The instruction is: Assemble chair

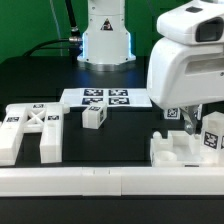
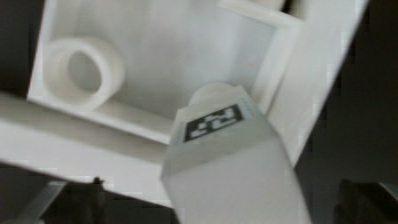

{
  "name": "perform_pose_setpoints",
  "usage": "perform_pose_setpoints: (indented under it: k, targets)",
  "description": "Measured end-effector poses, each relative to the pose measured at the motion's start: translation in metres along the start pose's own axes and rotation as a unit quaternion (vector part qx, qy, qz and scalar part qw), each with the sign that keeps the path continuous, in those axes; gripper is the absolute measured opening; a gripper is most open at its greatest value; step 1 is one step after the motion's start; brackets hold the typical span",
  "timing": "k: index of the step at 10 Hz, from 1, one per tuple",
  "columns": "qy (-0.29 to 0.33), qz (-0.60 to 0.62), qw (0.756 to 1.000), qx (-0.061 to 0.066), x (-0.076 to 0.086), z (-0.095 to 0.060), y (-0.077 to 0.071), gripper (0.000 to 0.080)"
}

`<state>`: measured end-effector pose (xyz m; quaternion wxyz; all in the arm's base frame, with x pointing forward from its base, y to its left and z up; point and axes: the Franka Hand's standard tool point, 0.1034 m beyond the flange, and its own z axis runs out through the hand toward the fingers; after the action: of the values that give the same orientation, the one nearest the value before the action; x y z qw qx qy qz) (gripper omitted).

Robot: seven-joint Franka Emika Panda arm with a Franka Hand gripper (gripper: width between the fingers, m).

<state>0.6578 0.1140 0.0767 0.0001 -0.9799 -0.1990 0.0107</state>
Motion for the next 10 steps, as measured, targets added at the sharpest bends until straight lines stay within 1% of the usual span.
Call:
perform_pose_setpoints:
  k: [1, 2, 3, 4, 5, 6, 7, 9, 10]
  targets:
    - [0.005, -0.020, 1.000, -0.002, 0.0004, 0.0014, -0.0030, 0.0649]
    - [0.004, -0.012, 1.000, -0.001, 0.0004, 0.0019, -0.0047, 0.0649]
    - [0.004, -0.012, 1.000, -0.001, 0.0002, 0.0020, -0.0040, 0.0521]
    - [0.004, -0.009, 1.000, -0.001, 0.0000, 0.0025, -0.0037, 0.0521]
    - [0.004, 0.001, 1.000, -0.001, -0.0001, 0.0026, -0.0037, 0.0386]
    - [0.004, 0.001, 1.000, -0.001, -0.0002, 0.0026, -0.0033, 0.0289]
    - [0.004, 0.003, 1.000, -0.001, -0.0002, 0.0026, -0.0032, 0.0289]
    - [0.004, 0.112, 0.994, 0.001, -0.0001, 0.0027, -0.0038, 0.0289]
    - [0.004, 0.141, 0.990, 0.001, -0.0001, 0.0027, -0.0036, 0.0289]
